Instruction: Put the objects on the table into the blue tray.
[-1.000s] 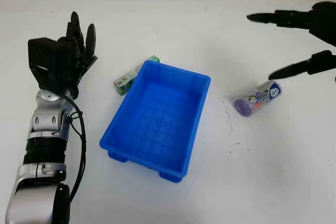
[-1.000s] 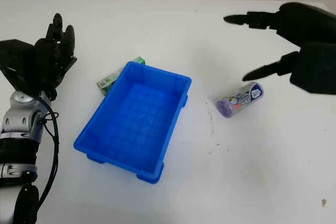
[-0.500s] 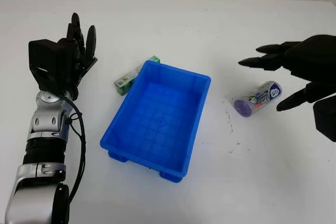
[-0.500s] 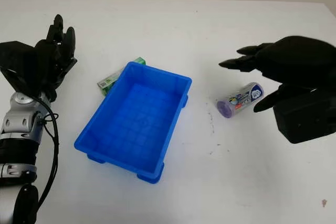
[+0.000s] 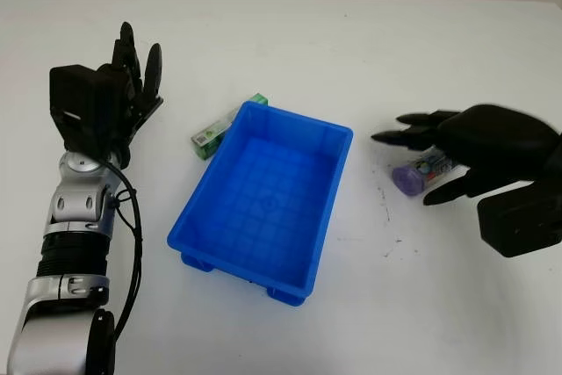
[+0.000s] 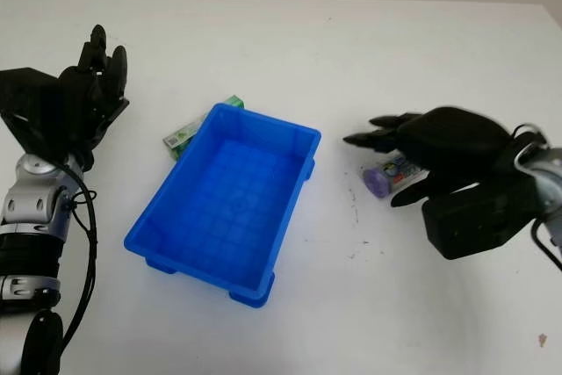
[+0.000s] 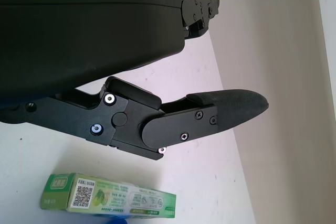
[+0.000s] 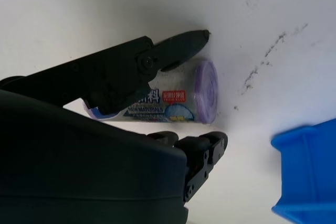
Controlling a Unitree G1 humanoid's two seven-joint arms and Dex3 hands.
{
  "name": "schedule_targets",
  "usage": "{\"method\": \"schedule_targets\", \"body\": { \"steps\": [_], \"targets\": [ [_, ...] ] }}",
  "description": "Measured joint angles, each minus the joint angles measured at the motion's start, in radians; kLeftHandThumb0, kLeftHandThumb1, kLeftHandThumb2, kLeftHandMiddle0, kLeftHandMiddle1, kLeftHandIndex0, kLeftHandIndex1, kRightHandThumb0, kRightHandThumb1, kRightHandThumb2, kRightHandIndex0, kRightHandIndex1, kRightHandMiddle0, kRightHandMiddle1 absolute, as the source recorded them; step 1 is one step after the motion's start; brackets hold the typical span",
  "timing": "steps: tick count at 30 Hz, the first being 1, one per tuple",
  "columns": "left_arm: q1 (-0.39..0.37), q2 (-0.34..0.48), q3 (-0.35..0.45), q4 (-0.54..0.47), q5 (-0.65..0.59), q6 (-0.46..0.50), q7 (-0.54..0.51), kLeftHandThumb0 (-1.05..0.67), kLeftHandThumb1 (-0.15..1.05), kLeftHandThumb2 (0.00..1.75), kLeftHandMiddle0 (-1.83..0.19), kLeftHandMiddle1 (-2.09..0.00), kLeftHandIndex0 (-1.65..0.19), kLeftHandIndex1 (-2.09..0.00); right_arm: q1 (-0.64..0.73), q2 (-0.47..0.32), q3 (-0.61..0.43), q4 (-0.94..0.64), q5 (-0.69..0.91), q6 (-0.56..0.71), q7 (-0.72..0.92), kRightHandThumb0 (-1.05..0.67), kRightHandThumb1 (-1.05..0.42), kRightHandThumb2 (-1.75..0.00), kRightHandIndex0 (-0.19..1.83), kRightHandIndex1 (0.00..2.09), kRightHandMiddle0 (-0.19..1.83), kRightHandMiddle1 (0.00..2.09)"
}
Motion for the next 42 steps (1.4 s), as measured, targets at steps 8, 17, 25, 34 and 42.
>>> {"method": "schedule_targets", "body": {
  "steps": [8, 17, 25, 34, 42],
  "targets": [
    [0.004, 0.004, -0.001, 0.003, 0.001, -0.006, -0.006, -0.79, 1.05, 0.63, 0.19, 0.00, 0.19, 0.00, -0.069, 0.003, 0.055, 0.054, -0.215, -0.057, -0.239, -0.47, -1.04, -0.09, 0.46, 2.09, 0.28, 1.99],
    [0.005, 0.007, -0.002, 0.028, 0.000, -0.042, -0.021, -0.76, 1.05, 0.64, 0.19, 0.00, 0.19, 0.00, -0.110, 0.006, 0.105, 0.096, -0.389, 0.023, -0.452, -0.47, -1.05, -0.14, 0.86, 2.09, 0.49, 2.09],
    [0.005, 0.007, -0.011, 0.036, 0.002, -0.052, -0.023, -0.76, 1.05, 0.65, 0.19, 0.00, 0.19, 0.00, -0.265, 0.081, 0.133, 0.240, -0.348, 0.017, -0.563, -0.43, -1.03, -0.07, 0.91, 2.09, 0.69, 2.09],
    [0.005, 0.006, -0.020, 0.036, 0.007, -0.037, -0.011, -0.77, 1.05, 0.65, 0.19, 0.00, 0.19, 0.00, -0.474, 0.230, 0.071, 0.245, -0.061, 0.030, -0.494, -0.36, -1.05, -0.10, 1.17, 2.09, 0.91, 2.09],
    [0.004, -0.010, -0.033, 0.044, 0.020, -0.036, 0.010, -0.79, 1.05, 0.64, 0.19, 0.00, 0.19, 0.00, -0.571, 0.501, 0.023, 0.097, 0.250, 0.132, -0.313, -0.45, -1.05, -0.35, 1.52, 2.09, 1.13, 2.09]
  ]
}}
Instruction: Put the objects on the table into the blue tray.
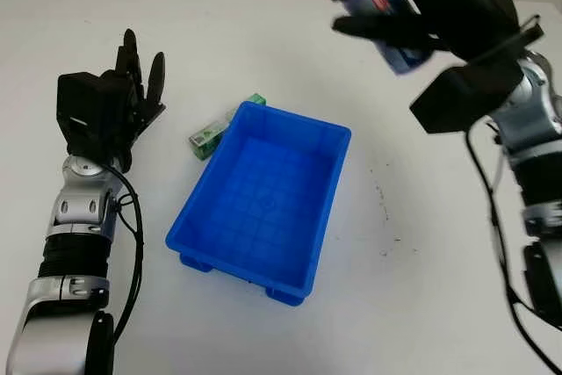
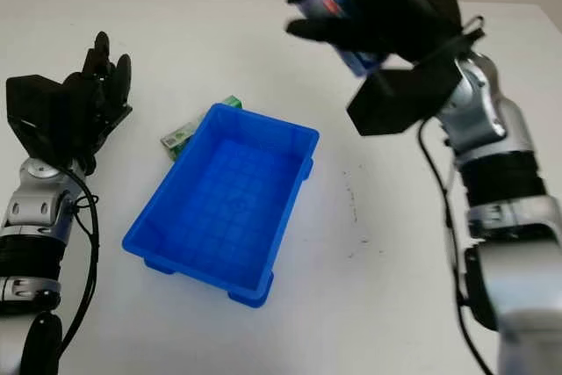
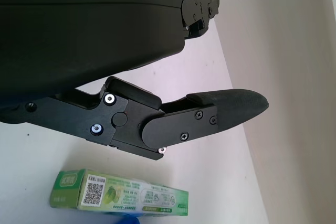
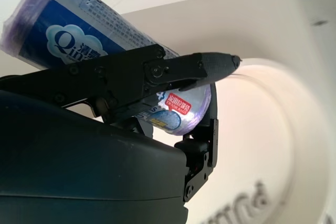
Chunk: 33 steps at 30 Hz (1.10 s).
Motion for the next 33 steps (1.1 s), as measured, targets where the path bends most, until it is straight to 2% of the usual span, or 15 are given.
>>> {"method": "schedule_targets", "body": {
  "steps": [3, 5, 7, 8, 9, 11, 12, 13, 14, 15, 16, 19, 24, 28, 33],
  "targets": [
    [0.000, 0.000, -0.002, 0.001, 0.005, 0.000, 0.007, -0.79, 1.05, 0.64, 0.19, 0.00, 0.19, 0.00, 0.006, 0.057, 0.001, -0.063, 0.064, 0.048, 0.083, -0.45, -1.05, -0.38, 1.55, 2.09, 1.23, 2.09],
    [0.000, 0.000, -0.002, 0.001, 0.007, 0.000, 0.014, -0.79, 1.05, 0.65, 0.19, 0.00, 0.19, 0.00, 0.017, 0.076, 0.004, -0.101, 0.108, 0.067, 0.157, -0.45, -1.05, -0.38, 1.44, 2.09, 1.01, 2.09],
    [0.000, 0.000, -0.002, 0.000, 0.009, 0.000, 0.022, -0.78, 1.05, 0.65, 0.19, 0.00, 0.19, 0.00, 0.033, 0.077, 0.027, -0.129, 0.144, 0.080, 0.270, -0.46, -1.03, -0.31, 1.17, 2.09, 0.81, 2.09],
    [0.000, 0.000, -0.002, -0.002, 0.012, 0.000, 0.025, -0.78, 1.05, 0.65, 0.19, 0.00, 0.19, 0.00, 0.043, 0.077, 0.040, -0.139, 0.157, 0.091, 0.320, -0.45, -1.04, -0.21, 1.04, 2.09, 0.72, 2.09],
    [0.000, -0.001, -0.003, -0.004, 0.014, -0.001, 0.028, -0.78, 1.05, 0.66, 0.19, 0.00, 0.19, 0.00, 0.054, 0.076, 0.051, -0.147, 0.167, 0.110, 0.373, -0.46, -1.04, -0.23, 0.98, 2.09, 0.65, 2.09],
    [0.000, -0.001, -0.004, -0.006, 0.015, -0.003, 0.029, -0.78, 1.05, 0.65, 0.19, 0.00, 0.19, 0.00, 0.075, 0.067, 0.067, -0.175, 0.173, 0.175, 0.458, -0.48, -1.05, -0.23, 0.65, 2.09, 0.34, 2.05],
    [0.000, -0.001, -0.004, -0.006, 0.013, -0.004, 0.029, -0.78, 1.05, 0.64, 0.19, 0.00, 0.19, 0.00, 0.083, 0.058, 0.074, -0.189, 0.174, 0.216, 0.505, -0.49, -1.05, -0.22, 0.45, 2.06, 0.23, 1.95],
    [0.001, -0.003, -0.003, -0.007, 0.011, -0.006, 0.029, -0.79, 1.05, 0.63, 0.19, 0.00, 0.19, 0.00, 0.087, 0.043, 0.081, -0.198, 0.171, 0.241, 0.551, -0.55, -1.05, -0.22, 0.13, 1.65, 0.06, 1.54],
    [0.001, -0.003, -0.003, -0.007, 0.008, -0.007, 0.029, -0.79, 1.05, 0.62, 0.19, 0.00, 0.19, 0.00, 0.087, 0.022, 0.092, -0.204, 0.164, 0.253, 0.602, -0.58, -1.05, -0.23, 0.04, 1.30, 0.01, 1.20],
    [0.001, -0.004, -0.002, -0.007, 0.006, -0.009, 0.029, -0.79, 1.05, 0.62, 0.19, 0.00, 0.19, 0.00, 0.087, -0.001, 0.103, -0.208, 0.158, 0.256, 0.648, -0.60, -1.05, -0.24, 0.03, 1.06, 0.02, 0.99],
    [0.001, -0.004, -0.001, -0.006, 0.005, -0.012, 0.029, -0.80, 1.05, 0.62, 0.19, 0.00, 0.19, 0.00, 0.087, -0.021, 0.112, -0.208, 0.152, 0.257, 0.690, -0.64, -1.05, -0.24, -0.04, 0.69, -0.04, 0.65],
    [0.001, -0.004, 0.001, -0.006, 0.005, -0.018, 0.029, -0.79, 1.05, 0.63, 0.19, 0.00, 0.19, 0.00, 0.082, -0.066, 0.124, -0.208, 0.139, 0.260, 0.802, -0.73, -1.05, -0.23, -0.16, 0.12, -0.16, 0.13],
    [0.001, -0.004, -0.001, -0.003, 0.012, -0.018, 0.029, -0.78, 1.05, 0.64, 0.19, 0.00, 0.19, 0.00, 0.073, -0.092, 0.131, -0.208, 0.123, 0.247, 0.853, -0.85, -1.05, -0.36, -0.19, 0.00, -0.19, 0.00],
    [0.001, -0.003, -0.004, 0.003, 0.014, -0.018, 0.029, -0.79, 1.05, 0.65, 0.19, 0.00, 0.19, 0.00, 0.074, -0.087, 0.084, -0.214, 0.123, 0.246, 0.764, -0.90, -1.05, -0.58, -0.19, 0.00, -0.19, 0.00],
    [0.001, -0.004, -0.005, 0.009, 0.015, -0.017, 0.029, -0.78, 1.05, 0.65, 0.19, 0.00, 0.19, 0.00, 0.081, -0.039, -0.021, -0.183, 0.193, 0.262, 0.615, -0.90, -1.05, -0.72, -0.19, 0.00, -0.19, 0.00]
  ]
}}
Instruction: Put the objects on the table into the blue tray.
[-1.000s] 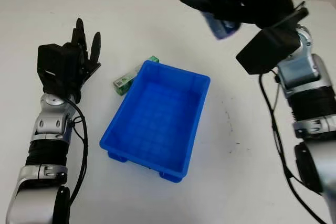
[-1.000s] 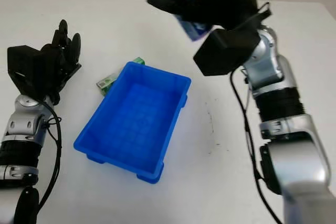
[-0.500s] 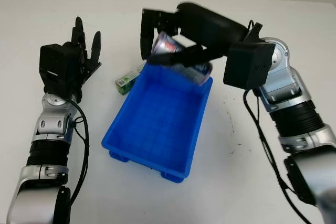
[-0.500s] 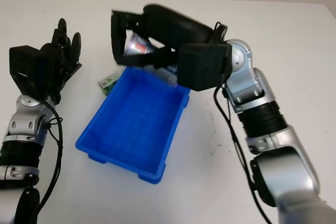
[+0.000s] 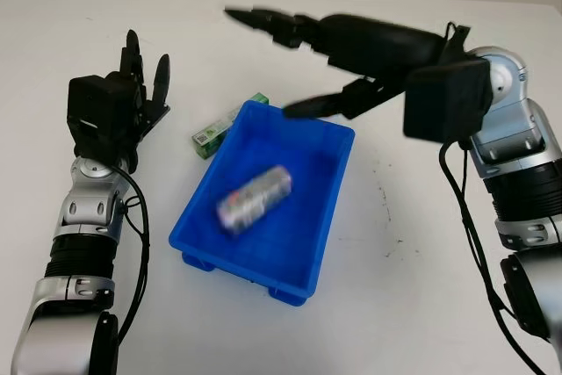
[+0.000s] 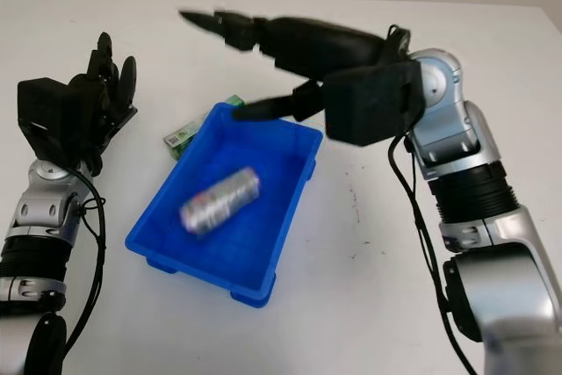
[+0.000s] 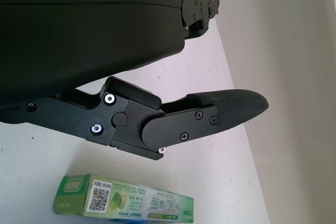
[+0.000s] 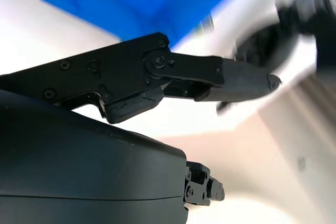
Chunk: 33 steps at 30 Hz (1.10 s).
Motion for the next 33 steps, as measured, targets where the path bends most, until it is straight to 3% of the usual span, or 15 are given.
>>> {"method": "schedule_targets", "body": {
  "steps": [5, 10, 14, 20, 26, 33],
  "targets": [
    [0.000, 0.000, 0.000, 0.004, 0.000, -0.002, 0.000, -0.79, 1.05, 0.64, 0.19, 0.00, 0.19, 0.00, 0.015, 0.055, -0.106, 0.098, 0.044, 0.016, -0.187, -0.84, -1.05, -0.76, -0.19, 0.00, -0.19, 0.00],
    [0.000, 0.000, 0.000, 0.005, 0.000, -0.002, 0.000, -0.79, 1.05, 0.64, 0.19, 0.00, 0.19, 0.00, 0.018, 0.091, -0.186, 0.186, 0.124, 0.170, -0.272, -0.85, -1.05, -0.75, -0.19, 0.00, -0.19, 0.00],
    [0.000, 0.001, 0.000, 0.005, 0.000, 0.002, -0.001, -0.79, 1.05, 0.64, 0.19, 0.00, 0.19, 0.00, 0.020, 0.102, -0.238, 0.269, 0.165, 0.197, -0.320, -0.83, -1.05, -0.78, -0.19, 0.00, -0.19, 0.00],
    [0.000, 0.010, 0.000, 0.008, 0.001, -0.001, -0.013, -0.75, 1.05, 0.65, 0.19, 0.00, 0.19, 0.00, 0.035, 0.102, -0.270, 0.361, 0.168, 0.196, -0.376, -0.81, -1.05, -0.79, -0.19, 0.00, -0.19, 0.00],
    [-0.002, 0.049, -0.021, 0.028, 0.046, -0.015, -0.027, -0.73, 1.05, 0.53, 0.19, 0.00, 0.14, -0.03, 0.085, 0.102, -0.269, 0.362, 0.160, 0.226, -0.414, -0.76, -1.05, -0.85, -0.19, 0.00, -0.19, 0.00],
    [-0.023, 0.120, -0.063, -0.002, 0.108, 0.048, -0.091, -0.70, 1.05, 0.42, 0.19, 0.00, 0.19, 0.00, 0.104, 0.113, -0.262, 0.341, 0.162, 0.235, -0.427, -0.76, -1.05, -0.86, -0.19, 0.00, -0.19, 0.00]
  ]
}}
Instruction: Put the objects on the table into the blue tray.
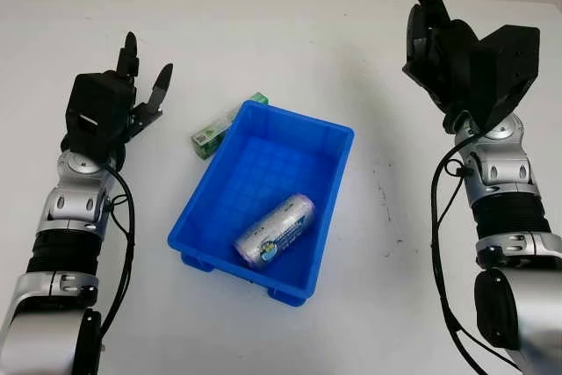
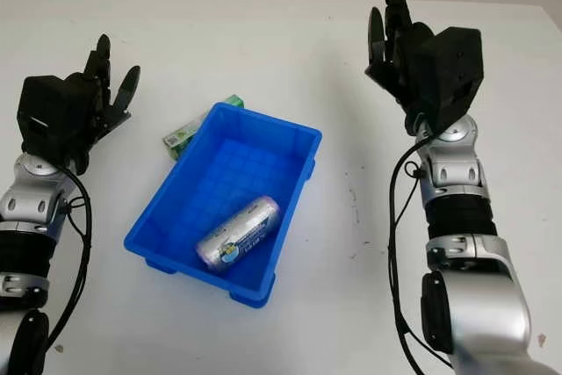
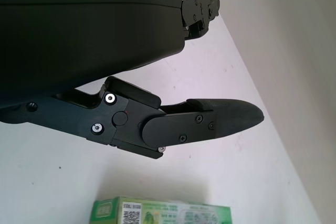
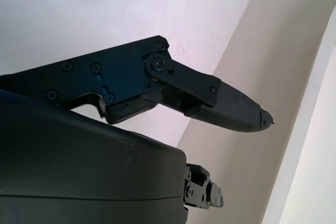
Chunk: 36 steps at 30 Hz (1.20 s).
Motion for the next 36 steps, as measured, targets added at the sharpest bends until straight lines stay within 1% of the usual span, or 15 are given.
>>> {"method": "schedule_targets", "body": {
  "steps": [5, 8, 10, 11, 13, 14, 17, 18, 19, 22, 24, 25, 29, 33, 36],
  "targets": [
    [-0.027, 0.084, -0.034, -0.059, 0.029, 0.063, -0.119, -0.71, 1.05, 0.33, 0.11, -0.08, 0.19, -0.02, 0.006, 0.000, -0.006, -0.003, 0.011, 0.013, -0.011, -0.77, -1.05, -0.85, -0.19, 0.00, -0.19, 0.00],
    [-0.075, 0.129, -0.064, -0.077, 0.053, 0.109, -0.200, -0.73, 1.05, 0.20, -0.18, -1.67, 0.19, -0.03, 0.009, 0.003, -0.009, -0.006, 0.015, 0.023, -0.017, -0.78, -1.05, -0.84, -0.19, 0.00, -0.19, 0.00],
    [-0.108, 0.159, -0.100, -0.086, 0.083, 0.131, -0.259, -0.71, 1.04, 0.13, 0.03, -1.84, 0.19, -0.03, 0.010, 0.005, -0.009, -0.011, 0.017, 0.029, -0.020, -0.78, -1.05, -0.84, -0.19, 0.00, -0.19, 0.00],
    [-0.123, 0.174, -0.121, -0.089, 0.099, 0.138, -0.289, -0.70, 1.04, 0.10, 0.09, -1.63, 0.19, -0.01, 0.011, 0.005, -0.009, -0.013, 0.019, 0.034, -0.020, -0.78, -1.05, -0.84, -0.19, 0.00, -0.19, 0.00],
    [-0.152, 0.201, -0.167, -0.090, 0.137, 0.156, -0.351, -0.69, 1.01, 0.08, 0.15, -2.00, 0.18, -0.01, 0.013, 0.005, -0.011, -0.020, 0.022, 0.043, -0.020, -0.78, -1.05, -0.84, -0.19, 0.00, -0.19, 0.00],
    [-0.166, 0.214, -0.192, -0.090, 0.159, 0.165, -0.381, -0.68, 1.00, 0.06, 0.17, -1.00, 0.16, -0.03, 0.015, 0.005, -0.012, -0.026, 0.023, 0.046, -0.020, -0.78, -1.05, -0.84, -0.19, 0.00, -0.19, 0.00],
    [-0.205, 0.244, -0.271, -0.092, 0.240, 0.204, -0.471, -0.69, 0.98, 0.05, 0.09, -0.22, 0.14, -0.06, 0.017, 0.005, -0.015, -0.042, 0.026, 0.055, -0.021, -0.78, -1.05, -0.84, -0.19, 0.00, -0.19, 0.00],
    [-0.217, 0.251, -0.297, -0.093, 0.266, 0.216, -0.501, -0.71, 0.96, 0.05, 0.03, -1.06, 0.11, -0.06, 0.017, 0.005, -0.015, -0.044, 0.027, 0.059, -0.022, -0.79, -1.05, -0.84, -0.19, 0.00, -0.19, 0.00],
    [-0.226, 0.258, -0.321, -0.094, 0.290, 0.225, -0.528, -0.70, 0.94, 0.05, 0.05, -1.46, 0.08, -0.06, 0.017, 0.006, -0.016, -0.047, 0.027, 0.062, -0.023, -0.79, -1.05, -0.83, -0.19, 0.00, -0.19, 0.00],
    [-0.239, 0.266, -0.373, -0.095, 0.355, 0.241, -0.580, -0.71, 0.92, 0.05, -0.03, -0.55, 0.04, -0.06, 0.018, 0.006, -0.019, -0.053, 0.030, 0.074, -0.025, -0.79, -1.05, -0.83, -0.19, 0.00, -0.19, 0.00],
    [-0.249, 0.270, -0.399, -0.094, 0.390, 0.238, -0.598, -0.74, 0.92, 0.05, -0.10, -0.30, 0.03, -0.06, 0.019, 0.006, -0.021, -0.057, 0.033, 0.080, -0.028, -0.79, -1.05, -0.81, -0.19, 0.00, -0.19, 0.00],
    [-0.257, 0.271, -0.409, -0.089, 0.406, 0.234, -0.609, -0.75, 0.92, 0.06, -0.15, -0.25, 0.03, -0.05, 0.019, 0.006, -0.022, -0.060, 0.035, 0.084, -0.031, -0.79, -1.05, -0.81, -0.19, 0.00, -0.19, 0.00],
    [-0.281, 0.272, -0.435, -0.069, 0.446, 0.214, -0.640, -0.81, 0.93, 0.05, 0.16, -1.33, -0.04, -0.09, 0.019, 0.012, -0.023, -0.075, 0.040, 0.094, -0.038, -0.78, -1.05, -0.81, -0.19, 0.00, -0.19, 0.00],
    [-0.288, 0.272, -0.447, -0.050, 0.481, 0.207, -0.644, -0.85, 0.94, 0.06, 0.19, -1.04, 0.00, -0.07, 0.021, 0.013, -0.023, -0.075, 0.040, 0.097, -0.039, -0.78, -1.05, -0.81, -0.19, 0.00, -0.19, 0.00],
    [-0.288, 0.270, -0.448, -0.044, 0.488, 0.188, -0.639, -0.87, 0.97, 0.06, 0.15, -0.23, 0.16, -0.03, 0.025, 0.013, -0.023, -0.075, 0.038, 0.098, -0.039, -0.78, -1.05, -0.80, -0.19, 0.00, -0.19, 0.00]
  ]
}}
